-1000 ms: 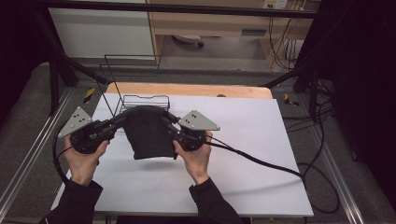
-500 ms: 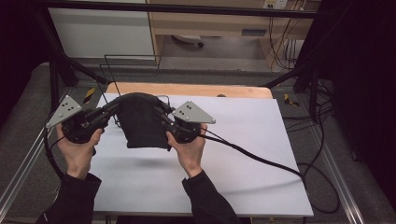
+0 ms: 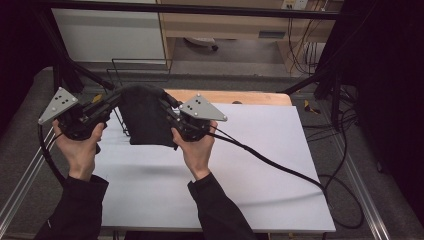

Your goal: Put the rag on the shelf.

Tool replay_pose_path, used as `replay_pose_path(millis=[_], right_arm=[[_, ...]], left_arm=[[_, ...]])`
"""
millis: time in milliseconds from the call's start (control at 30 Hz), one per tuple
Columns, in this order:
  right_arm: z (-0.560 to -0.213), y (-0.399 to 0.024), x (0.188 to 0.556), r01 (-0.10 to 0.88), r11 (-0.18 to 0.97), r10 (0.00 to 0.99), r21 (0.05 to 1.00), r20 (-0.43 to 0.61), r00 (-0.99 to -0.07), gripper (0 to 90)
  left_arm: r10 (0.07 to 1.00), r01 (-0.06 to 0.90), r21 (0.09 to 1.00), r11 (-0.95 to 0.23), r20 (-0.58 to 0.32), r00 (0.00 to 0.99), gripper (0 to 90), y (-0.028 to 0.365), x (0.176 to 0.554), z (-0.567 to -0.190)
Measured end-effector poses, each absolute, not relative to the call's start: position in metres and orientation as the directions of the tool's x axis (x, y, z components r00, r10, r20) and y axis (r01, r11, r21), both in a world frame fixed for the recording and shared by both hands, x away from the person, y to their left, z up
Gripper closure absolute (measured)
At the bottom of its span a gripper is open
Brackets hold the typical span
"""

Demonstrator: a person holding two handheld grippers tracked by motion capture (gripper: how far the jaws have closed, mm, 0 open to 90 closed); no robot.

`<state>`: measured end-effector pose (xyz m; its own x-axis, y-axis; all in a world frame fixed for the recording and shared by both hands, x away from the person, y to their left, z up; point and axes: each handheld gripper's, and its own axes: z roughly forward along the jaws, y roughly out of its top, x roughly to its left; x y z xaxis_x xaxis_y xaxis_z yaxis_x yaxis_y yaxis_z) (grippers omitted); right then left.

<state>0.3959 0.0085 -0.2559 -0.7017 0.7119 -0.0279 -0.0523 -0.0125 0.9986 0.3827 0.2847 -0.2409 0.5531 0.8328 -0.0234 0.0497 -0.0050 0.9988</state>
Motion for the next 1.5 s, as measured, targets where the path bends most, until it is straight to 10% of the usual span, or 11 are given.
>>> replay_pose_path(millis=[1500], right_arm=[[-0.168, 0.055, 0.451, -0.164, -0.030, 0.726, 0.986, -0.092, -0.682, 79.6]], left_arm=[[0.872, -0.061, 0.995, 0.073, -0.034, 0.488, 82.3, 0.313, 0.424, -0.160]])
